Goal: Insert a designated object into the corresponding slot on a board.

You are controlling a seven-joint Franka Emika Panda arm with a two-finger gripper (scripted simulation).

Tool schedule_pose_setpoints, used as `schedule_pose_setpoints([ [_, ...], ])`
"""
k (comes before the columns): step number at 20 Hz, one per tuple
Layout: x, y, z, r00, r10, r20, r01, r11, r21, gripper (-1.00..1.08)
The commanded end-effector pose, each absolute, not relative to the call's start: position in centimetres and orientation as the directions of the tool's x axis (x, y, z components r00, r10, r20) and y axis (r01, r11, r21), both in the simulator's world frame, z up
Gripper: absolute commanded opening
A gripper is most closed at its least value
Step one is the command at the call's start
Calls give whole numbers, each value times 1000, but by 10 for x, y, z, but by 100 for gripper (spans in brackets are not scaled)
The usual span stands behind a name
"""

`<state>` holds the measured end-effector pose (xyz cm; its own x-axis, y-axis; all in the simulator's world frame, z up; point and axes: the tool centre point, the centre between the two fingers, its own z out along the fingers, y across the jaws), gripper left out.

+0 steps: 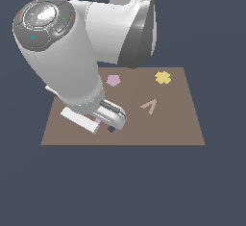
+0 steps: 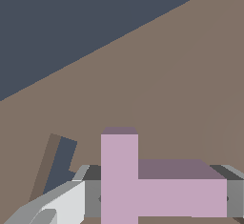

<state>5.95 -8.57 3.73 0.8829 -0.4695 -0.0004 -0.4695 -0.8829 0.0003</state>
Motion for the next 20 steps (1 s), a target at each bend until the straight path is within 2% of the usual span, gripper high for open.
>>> schedule_pose_setpoints([
  [1, 60, -75, 38, 849, -528, 0, -528, -849, 0, -100],
  [10, 65, -47, 40, 750, -661, 0, -661, -750, 0, -100],
  [20, 69, -35, 41, 697, -717, -1, -717, -697, 0, -100],
])
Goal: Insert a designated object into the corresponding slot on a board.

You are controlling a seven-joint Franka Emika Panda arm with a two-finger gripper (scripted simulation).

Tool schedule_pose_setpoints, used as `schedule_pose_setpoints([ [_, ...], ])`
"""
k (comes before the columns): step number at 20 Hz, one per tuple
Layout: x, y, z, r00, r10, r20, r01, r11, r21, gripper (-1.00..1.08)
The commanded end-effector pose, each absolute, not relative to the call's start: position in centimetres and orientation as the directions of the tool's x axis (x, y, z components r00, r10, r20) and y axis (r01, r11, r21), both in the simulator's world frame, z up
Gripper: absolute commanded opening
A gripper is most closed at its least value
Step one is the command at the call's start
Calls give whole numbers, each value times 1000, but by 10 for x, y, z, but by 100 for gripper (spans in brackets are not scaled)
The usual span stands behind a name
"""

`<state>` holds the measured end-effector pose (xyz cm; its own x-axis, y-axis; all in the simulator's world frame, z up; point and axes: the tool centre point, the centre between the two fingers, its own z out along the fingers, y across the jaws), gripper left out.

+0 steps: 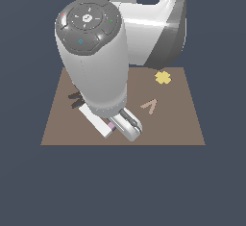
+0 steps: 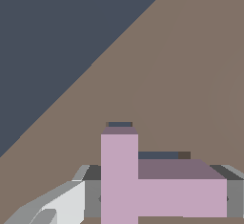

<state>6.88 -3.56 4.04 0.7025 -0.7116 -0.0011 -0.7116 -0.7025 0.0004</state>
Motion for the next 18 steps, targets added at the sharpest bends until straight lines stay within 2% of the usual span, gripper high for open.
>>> schedule_pose_setpoints([
  [1, 70, -35, 41, 696, -718, -1, -718, -696, 0, -100],
  [10, 70, -35, 31, 695, -719, -1, -719, -695, -1, -100],
  [11, 70, -35, 31, 695, -719, -1, -719, -695, -1, 100],
  [18, 70, -35, 31, 695, -719, -1, -719, -695, -1, 100],
])
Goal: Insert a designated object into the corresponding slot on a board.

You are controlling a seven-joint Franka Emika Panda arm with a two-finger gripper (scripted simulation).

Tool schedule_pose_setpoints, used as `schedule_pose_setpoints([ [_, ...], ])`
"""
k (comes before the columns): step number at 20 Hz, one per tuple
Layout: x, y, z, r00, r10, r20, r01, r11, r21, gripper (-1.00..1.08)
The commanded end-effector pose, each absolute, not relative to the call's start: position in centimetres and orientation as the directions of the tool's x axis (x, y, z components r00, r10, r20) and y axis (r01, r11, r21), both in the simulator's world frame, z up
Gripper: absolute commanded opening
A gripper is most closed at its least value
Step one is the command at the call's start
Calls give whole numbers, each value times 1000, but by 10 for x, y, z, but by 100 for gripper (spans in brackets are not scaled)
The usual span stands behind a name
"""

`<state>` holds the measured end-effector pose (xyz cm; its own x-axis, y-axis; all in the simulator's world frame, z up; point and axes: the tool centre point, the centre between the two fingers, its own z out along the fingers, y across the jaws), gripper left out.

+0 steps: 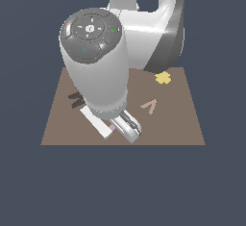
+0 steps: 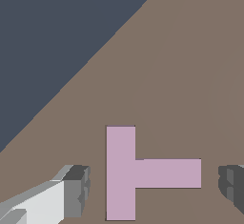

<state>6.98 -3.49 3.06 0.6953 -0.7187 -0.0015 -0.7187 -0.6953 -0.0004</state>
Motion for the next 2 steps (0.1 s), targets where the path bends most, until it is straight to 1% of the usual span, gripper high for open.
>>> schedule_pose_setpoints([
  [1, 70, -35, 31, 695, -719, -1, -719, -695, -1, 100],
  [2, 70, -35, 31, 695, -719, -1, -719, -695, -1, 100],
])
